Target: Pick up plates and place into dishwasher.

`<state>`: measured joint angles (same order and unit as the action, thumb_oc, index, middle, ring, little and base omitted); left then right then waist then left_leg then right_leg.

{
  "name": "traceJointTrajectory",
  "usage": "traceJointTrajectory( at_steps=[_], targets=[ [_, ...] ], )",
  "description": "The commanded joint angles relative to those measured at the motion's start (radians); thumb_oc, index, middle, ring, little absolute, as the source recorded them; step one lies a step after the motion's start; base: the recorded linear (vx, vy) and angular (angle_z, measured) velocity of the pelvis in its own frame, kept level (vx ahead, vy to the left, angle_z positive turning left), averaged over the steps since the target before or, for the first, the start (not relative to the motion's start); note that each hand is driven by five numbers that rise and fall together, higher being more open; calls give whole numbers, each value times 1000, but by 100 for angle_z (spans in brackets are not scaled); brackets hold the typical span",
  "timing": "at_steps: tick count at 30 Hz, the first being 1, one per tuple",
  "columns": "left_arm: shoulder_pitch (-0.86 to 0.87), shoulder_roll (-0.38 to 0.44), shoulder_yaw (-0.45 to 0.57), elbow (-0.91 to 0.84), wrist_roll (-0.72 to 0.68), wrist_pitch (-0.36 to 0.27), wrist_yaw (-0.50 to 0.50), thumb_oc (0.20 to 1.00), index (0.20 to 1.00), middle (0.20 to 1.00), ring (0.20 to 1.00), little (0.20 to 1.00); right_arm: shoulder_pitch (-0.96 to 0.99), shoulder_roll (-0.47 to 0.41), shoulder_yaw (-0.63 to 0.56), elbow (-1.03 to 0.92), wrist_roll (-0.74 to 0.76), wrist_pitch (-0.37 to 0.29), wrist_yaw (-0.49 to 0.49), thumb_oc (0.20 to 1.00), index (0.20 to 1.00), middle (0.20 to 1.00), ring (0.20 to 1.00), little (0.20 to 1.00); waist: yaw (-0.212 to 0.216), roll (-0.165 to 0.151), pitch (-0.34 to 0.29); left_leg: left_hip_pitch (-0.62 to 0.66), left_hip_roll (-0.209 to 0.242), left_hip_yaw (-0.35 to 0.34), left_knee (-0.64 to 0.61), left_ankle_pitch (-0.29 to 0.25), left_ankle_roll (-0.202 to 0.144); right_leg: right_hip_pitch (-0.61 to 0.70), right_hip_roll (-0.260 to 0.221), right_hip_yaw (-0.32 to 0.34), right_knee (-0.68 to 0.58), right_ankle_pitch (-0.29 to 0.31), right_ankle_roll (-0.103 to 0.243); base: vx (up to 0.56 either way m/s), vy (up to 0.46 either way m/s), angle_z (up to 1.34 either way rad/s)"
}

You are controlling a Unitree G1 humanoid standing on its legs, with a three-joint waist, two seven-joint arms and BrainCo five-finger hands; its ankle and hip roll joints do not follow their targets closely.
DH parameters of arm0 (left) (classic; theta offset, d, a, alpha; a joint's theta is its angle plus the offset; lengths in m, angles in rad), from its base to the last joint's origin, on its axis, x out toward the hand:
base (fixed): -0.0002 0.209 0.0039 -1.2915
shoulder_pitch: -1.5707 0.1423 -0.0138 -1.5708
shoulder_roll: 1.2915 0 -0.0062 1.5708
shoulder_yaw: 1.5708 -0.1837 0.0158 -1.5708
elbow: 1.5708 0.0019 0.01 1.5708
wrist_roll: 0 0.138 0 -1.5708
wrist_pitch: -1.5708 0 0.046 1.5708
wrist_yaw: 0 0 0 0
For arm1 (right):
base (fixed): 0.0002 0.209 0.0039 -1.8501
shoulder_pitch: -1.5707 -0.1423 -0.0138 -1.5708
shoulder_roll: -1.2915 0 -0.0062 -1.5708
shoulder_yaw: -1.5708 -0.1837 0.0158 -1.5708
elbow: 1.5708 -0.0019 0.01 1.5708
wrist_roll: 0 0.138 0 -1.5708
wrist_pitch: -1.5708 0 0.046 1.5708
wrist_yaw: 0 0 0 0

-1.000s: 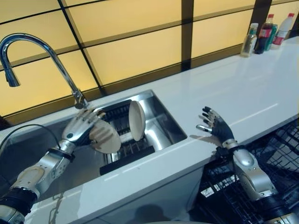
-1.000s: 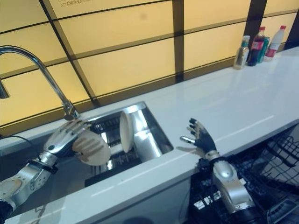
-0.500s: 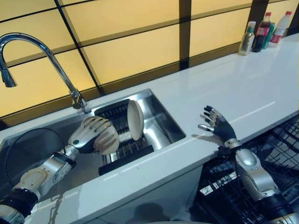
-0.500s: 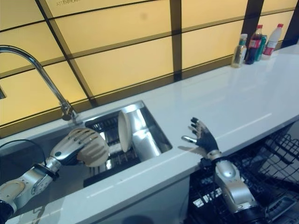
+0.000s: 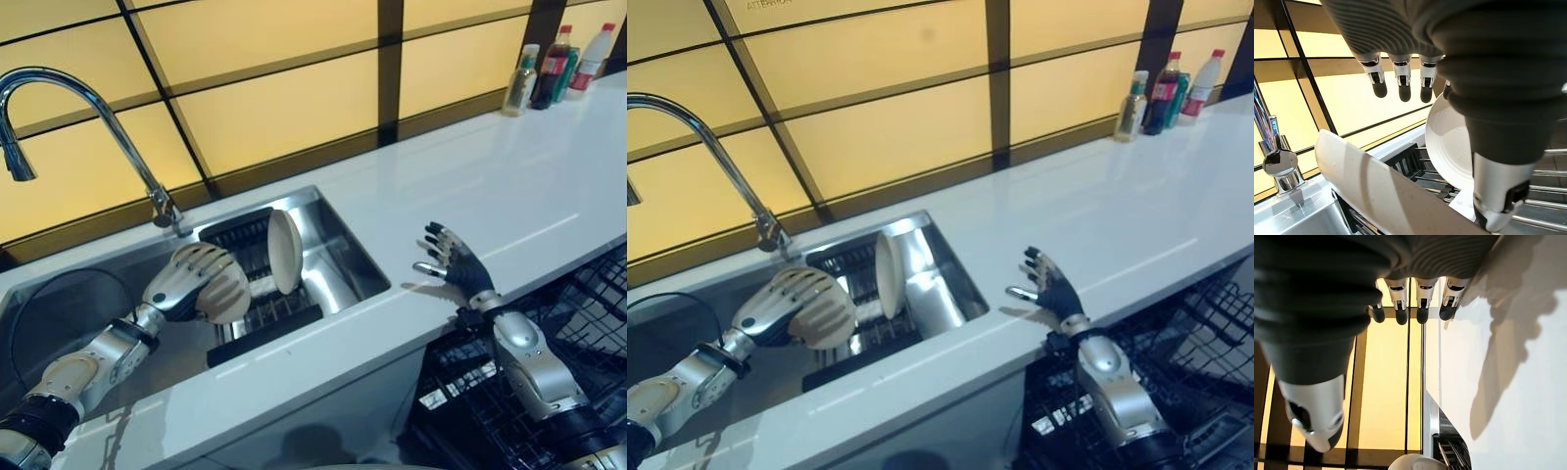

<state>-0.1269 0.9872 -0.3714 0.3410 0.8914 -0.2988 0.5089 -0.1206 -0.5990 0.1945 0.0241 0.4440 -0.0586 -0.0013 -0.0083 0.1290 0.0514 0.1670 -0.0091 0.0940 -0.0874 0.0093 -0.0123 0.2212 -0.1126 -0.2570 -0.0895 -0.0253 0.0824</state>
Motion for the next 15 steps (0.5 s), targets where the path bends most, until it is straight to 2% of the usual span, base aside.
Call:
traceJointTrajectory(
  at_steps=[1, 10, 15],
  targets=[
    [-92, 105, 58, 62, 11, 2, 31, 1000, 1000, 1000, 1000, 1000, -110, -8, 39, -7, 17, -60, -14, 1000, 1000, 1000, 1000, 1000, 52, -42, -39, -46, -7, 30, 60, -88, -2, -110, -34, -13, 91, -39, 25, 0, 0, 0],
    [-98, 152, 82, 20, 2, -30, -25, 1000, 1000, 1000, 1000, 1000, -89, 2, 39, -20, 26, -53, -20, 1000, 1000, 1000, 1000, 1000, 63, -36, -45, -51, -5, 22, 52, -82, -3, -110, -33, -28, 87, -38, 24, -16, -25, 4],
    [-124, 180, 53, -6, -42, -61, -152, 1000, 1000, 1000, 1000, 1000, -98, 3, 36, -20, 29, -54, -28, 1000, 1000, 1000, 1000, 1000, 58, -29, -45, -53, -7, 23, 51, -82, -3, -112, -34, -29, 85, -35, 26, 0, 0, 0]
  ],
)
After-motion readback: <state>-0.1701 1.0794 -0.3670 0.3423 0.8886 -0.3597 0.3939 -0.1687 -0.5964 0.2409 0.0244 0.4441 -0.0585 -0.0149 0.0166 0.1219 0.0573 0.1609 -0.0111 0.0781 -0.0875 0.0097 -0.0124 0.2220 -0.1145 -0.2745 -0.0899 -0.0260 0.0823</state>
